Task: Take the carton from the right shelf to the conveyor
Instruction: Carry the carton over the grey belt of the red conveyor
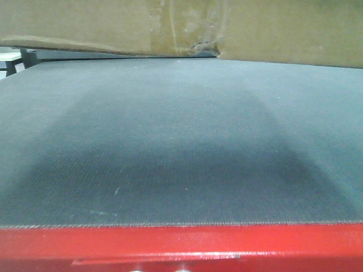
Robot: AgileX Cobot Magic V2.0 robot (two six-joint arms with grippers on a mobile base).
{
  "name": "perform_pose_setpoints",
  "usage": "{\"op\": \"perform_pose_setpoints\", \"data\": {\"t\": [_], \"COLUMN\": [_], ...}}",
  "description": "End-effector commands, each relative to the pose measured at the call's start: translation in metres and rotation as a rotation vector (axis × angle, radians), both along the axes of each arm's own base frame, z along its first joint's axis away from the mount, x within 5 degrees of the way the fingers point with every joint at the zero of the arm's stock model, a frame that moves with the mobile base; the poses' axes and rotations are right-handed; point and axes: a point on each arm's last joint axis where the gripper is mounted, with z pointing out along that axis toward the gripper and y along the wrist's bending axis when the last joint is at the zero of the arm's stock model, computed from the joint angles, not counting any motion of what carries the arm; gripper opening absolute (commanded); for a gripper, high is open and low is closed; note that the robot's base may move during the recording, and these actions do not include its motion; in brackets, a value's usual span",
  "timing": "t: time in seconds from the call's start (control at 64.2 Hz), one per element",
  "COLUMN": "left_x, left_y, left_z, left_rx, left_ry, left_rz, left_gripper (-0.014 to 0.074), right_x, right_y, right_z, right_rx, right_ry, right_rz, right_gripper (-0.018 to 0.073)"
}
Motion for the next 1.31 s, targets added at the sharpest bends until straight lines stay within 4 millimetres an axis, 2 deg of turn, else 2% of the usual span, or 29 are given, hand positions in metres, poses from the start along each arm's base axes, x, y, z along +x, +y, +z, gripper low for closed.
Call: {"op": "perform_pose_setpoints", "data": {"t": [0.0, 1.292], "left_x": [-0.0033, -0.0025], "left_y": [0.0014, 0.0001], "left_z": [0.0085, 0.0102], "left_rx": [-0.007, -0.016], "left_ry": [-0.060, -0.081], "left_rz": [-0.021, -0.032], "left_gripper": [-0.0018, -0.0018], "right_x": [-0.0001, 0.0006], "right_y": [-0.0006, 0.0001], "right_z": [0.0045, 0.0060], "right_rx": [0.002, 0.011], "right_ry": [-0.049, -0.066], "right_rz": [0.006, 0.009], "right_gripper": [-0.0060, -0.0060]}}
